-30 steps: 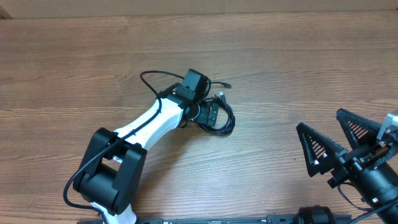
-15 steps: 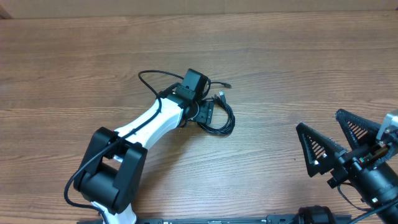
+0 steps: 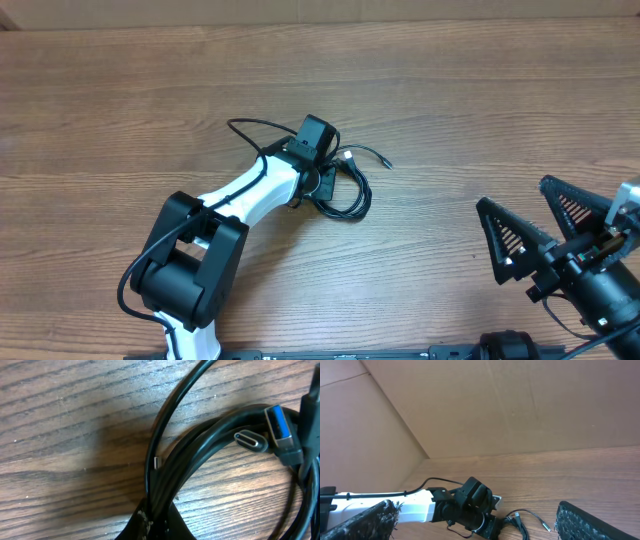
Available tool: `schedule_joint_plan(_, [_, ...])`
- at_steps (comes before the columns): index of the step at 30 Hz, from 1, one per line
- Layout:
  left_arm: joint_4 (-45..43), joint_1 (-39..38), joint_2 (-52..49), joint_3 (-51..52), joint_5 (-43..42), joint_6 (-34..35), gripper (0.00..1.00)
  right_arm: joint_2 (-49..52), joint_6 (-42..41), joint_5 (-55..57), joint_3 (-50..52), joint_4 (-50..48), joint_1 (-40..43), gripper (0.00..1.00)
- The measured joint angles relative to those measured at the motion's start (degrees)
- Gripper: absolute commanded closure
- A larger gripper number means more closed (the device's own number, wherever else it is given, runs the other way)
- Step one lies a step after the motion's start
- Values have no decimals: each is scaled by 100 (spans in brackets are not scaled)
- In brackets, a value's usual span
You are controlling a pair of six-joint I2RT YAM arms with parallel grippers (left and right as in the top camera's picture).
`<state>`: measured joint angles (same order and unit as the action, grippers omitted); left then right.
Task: Untangle cables
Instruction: 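Lift the cable bundle with the left gripper off the table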
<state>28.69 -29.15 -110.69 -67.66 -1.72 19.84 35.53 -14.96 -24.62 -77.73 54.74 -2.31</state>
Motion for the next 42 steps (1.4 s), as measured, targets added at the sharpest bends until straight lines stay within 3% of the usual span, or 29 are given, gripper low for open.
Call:
schedule_joint_plan(6, [922, 0, -2, -365, 7, -31, 96, 120, 2, 216, 0, 63, 0, 0])
schedule_joint_plan(13, [2199, 0, 151, -1547, 28, -203, 96, 621, 103, 219, 9, 525, 0, 0])
schedule_joint_plan(20, [3147, 0, 772, -2719, 24, -223, 96, 1434, 2070, -1117, 46, 1464, 0, 8])
schedule_joint_plan(28, [4356, 0, 992, -3515, -24, -221, 96, 2046, 4273, -2457, 52, 2107, -122, 7])
schedule_joint_plan(30, [4664, 0, 992, -3650, -109, -219, 96, 2144, 4852, -2621, 55, 2304, -297, 15])
schedule_joint_plan(31, [4780, 0, 992, -3716, -160, -219, 96, 2190, 5093, -2688, 55, 2339, -402, 0])
schedule_joint_plan(32, [4933, 0, 992, -3812, -247, -216, 96, 2251, 5316, -2750, 55, 2326, -492, 0])
schedule_joint_plan(35, [5320, 0, 992, -4129, -584, -219, 96, 2481, 5668, -2787, 57, 1904, -697, 0])
schedule_joint_plan(42, [5897, 0, 992, -4833, -1193, -107, 96, 3298, 5495, -3163, 57, 1836, -741, 0])
